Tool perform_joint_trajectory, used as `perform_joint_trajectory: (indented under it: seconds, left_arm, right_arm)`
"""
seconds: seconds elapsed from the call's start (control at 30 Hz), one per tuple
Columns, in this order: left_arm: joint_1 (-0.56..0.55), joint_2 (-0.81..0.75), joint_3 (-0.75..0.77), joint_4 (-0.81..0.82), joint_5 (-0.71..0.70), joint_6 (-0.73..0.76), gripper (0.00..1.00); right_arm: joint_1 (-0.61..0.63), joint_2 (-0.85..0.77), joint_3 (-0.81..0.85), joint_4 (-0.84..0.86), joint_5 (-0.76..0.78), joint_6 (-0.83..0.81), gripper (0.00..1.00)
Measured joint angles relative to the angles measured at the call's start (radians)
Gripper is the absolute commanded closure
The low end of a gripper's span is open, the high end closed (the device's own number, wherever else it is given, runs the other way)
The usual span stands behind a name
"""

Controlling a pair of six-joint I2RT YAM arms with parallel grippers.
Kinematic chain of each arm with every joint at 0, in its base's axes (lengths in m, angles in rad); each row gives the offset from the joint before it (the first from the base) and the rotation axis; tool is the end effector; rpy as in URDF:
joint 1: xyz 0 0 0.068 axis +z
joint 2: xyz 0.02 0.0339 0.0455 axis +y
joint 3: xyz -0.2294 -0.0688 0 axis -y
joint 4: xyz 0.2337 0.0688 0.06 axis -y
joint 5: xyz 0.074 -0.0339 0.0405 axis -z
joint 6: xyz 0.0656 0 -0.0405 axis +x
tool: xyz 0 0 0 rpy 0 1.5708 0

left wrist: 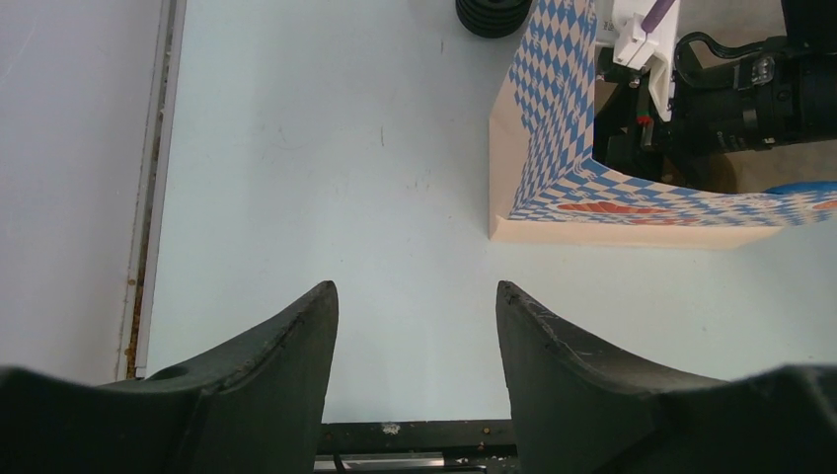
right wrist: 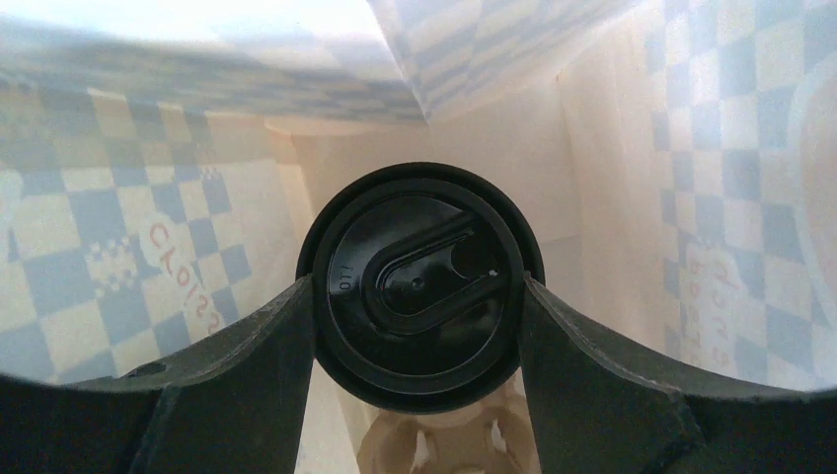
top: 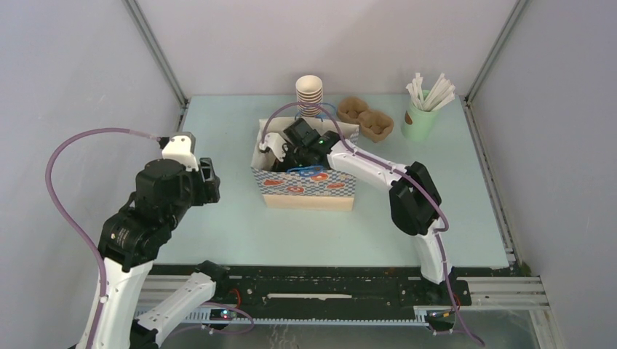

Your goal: Pack the takeout coffee

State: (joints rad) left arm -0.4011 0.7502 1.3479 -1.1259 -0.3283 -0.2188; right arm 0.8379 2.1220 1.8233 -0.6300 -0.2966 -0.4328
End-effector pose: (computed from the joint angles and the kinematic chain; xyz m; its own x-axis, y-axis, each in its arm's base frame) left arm 0.1272 -0.0310 0.3824 -0.4775 -0.0207 -0.8784 0.0098 0.9995 -0.0289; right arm 0.2955 0.3570 0.1880 -0.1392 -0.7541 -0.6418 -0.9763 0.2131 -0.0387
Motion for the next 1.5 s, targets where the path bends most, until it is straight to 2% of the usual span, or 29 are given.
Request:
perform_joint_trajectory:
  seconds: [0.4, 0.73, 0.93, 1.03, 1.17, 1.4, 1.5]
  left_arm:
    - [0.0, -0.002, 0.0, 0.0, 0.005, -0.01, 0.36]
    - [0.0, -0.002, 0.0, 0.0, 0.021, -0.018, 0.36]
    - [0.0, -0.001, 0.001, 0.002, 0.021, -0.018, 0.37]
    - [0.0, 0.001, 0.002, 0.005, 0.021, -0.018, 0.37]
    - [0.0, 0.016, 0.019, 0.018, 0.019, -0.018, 0.37]
    - [0.0, 0.04, 0.054, 0.05, 0.018, -0.019, 0.36]
    - [0.0, 0.044, 0.06, 0.052, 0.018, -0.023, 0.36]
  right_arm:
    - [0.0, 0.03, 0.039, -0.079, 0.029, 0.021, 0.79]
    - [0.001, 0.031, 0.021, -0.056, 0.03, 0.04, 0.76]
    - [0.001, 0.015, 0.04, -0.076, 0.033, 0.055, 0.55]
    - [-0.005, 0.024, 0.089, -0.114, 0.032, 0.076, 0.4]
    - [-0.015, 0.056, 0.164, -0.179, 0.025, 0.109, 0.29]
    - [-0.034, 0.066, 0.211, -0.255, -0.006, 0.179, 0.01]
    - [-0.034, 0.06, 0.211, -0.27, -0.012, 0.202, 0.0]
